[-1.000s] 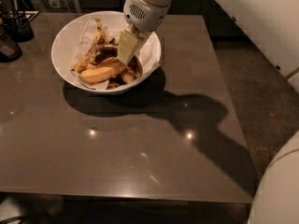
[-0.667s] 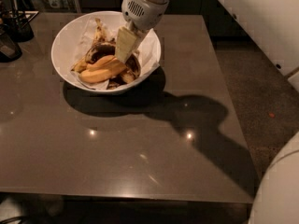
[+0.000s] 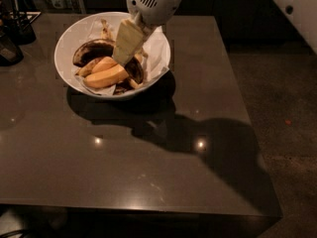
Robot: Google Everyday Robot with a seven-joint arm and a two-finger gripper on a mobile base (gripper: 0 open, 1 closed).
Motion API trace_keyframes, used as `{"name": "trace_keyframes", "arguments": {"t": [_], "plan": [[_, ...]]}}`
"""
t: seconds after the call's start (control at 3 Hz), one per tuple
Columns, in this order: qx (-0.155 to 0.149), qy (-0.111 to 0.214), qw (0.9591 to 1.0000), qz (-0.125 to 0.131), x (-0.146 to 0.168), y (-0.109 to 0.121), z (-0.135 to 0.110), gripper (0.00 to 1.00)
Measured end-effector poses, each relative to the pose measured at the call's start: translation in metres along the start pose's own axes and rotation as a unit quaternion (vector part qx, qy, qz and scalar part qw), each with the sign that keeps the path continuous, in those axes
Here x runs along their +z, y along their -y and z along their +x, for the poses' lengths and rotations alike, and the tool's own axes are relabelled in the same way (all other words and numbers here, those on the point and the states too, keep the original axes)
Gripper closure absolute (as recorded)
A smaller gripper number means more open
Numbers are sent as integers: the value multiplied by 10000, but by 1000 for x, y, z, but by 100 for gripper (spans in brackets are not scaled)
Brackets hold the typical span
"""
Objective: Pick banana from white bowl
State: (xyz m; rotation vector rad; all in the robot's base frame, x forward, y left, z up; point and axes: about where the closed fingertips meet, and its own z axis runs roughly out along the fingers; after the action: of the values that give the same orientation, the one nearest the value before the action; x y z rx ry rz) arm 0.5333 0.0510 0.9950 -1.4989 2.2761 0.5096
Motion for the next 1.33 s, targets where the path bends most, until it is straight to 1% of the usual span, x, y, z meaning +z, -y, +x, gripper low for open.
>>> {"name": "trace_keyframes", "arguments": {"t": [0.33,0.67,1.0,1.33], "plan": [[-1,17,10000,-9,-1,-1,-1,100],[61,109,9999,-102,-2,-12,2,100],[294,167,9994,-107,-12,-39,10,100],[548,221,9983,9,-18,-57,20,100]]}}
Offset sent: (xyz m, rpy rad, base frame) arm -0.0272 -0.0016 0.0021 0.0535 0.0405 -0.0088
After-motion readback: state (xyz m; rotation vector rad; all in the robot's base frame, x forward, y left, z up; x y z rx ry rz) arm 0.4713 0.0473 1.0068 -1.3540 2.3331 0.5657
